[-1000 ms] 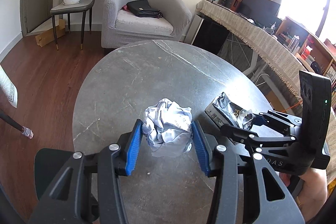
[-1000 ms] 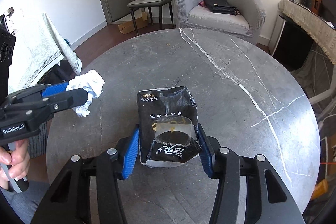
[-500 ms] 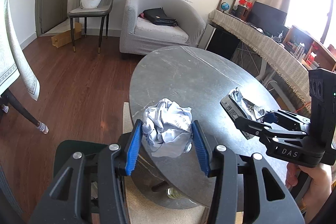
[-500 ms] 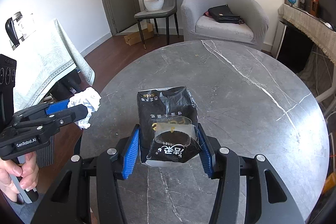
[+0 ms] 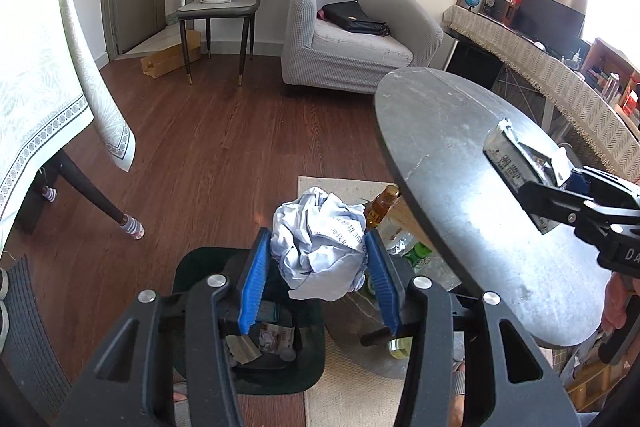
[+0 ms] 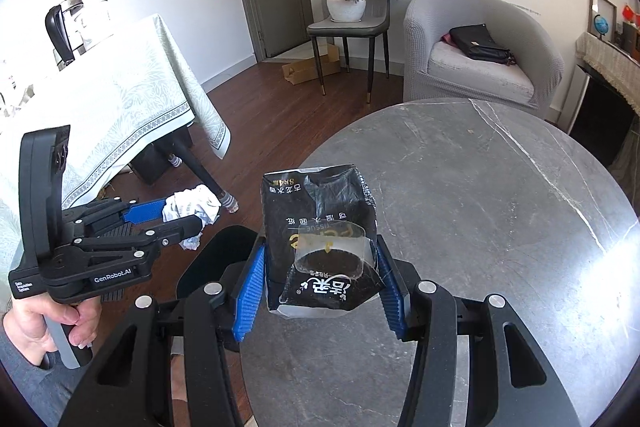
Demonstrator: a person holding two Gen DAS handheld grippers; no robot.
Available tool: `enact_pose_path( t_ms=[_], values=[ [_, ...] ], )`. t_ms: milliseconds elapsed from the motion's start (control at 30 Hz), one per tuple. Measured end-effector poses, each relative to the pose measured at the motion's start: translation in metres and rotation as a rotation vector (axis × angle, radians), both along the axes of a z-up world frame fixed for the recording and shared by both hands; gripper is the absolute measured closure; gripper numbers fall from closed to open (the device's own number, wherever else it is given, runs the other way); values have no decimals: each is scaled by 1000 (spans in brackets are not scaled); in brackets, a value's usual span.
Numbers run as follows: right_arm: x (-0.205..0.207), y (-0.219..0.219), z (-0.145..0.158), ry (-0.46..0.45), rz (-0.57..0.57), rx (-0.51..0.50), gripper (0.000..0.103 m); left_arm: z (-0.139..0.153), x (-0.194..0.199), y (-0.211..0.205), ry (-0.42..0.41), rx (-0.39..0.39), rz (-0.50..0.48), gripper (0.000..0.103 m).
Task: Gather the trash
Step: 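Carry the paper ball and black bag over the green bin, then open the left tool to drop the paper ball while the right tool releases the black bag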
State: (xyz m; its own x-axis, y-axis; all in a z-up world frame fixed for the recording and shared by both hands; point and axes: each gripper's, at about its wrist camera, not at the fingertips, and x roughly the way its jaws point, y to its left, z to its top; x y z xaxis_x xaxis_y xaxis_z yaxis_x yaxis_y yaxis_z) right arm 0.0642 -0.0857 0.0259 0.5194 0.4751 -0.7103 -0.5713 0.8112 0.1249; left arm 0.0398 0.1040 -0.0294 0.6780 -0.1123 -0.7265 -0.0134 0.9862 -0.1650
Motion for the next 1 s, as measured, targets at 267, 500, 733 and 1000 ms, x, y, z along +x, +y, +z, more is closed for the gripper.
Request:
enact_pose_path(
  t_ms=[267,500,733,1000],
  values=[
    [-4,34,1,0,47,13,51,-41,6,45,127,-88,58,52],
    [-5,67,-5,9,90,11,51,-79,7,67,222,-71,83,52],
    [-11,107,-17,26,146,-24,51,-104,7,93,274,-118,129,46],
    [-11,144,-42,54,184,-98,51,-94,-2,124,252,-97,164,41]
  ],
)
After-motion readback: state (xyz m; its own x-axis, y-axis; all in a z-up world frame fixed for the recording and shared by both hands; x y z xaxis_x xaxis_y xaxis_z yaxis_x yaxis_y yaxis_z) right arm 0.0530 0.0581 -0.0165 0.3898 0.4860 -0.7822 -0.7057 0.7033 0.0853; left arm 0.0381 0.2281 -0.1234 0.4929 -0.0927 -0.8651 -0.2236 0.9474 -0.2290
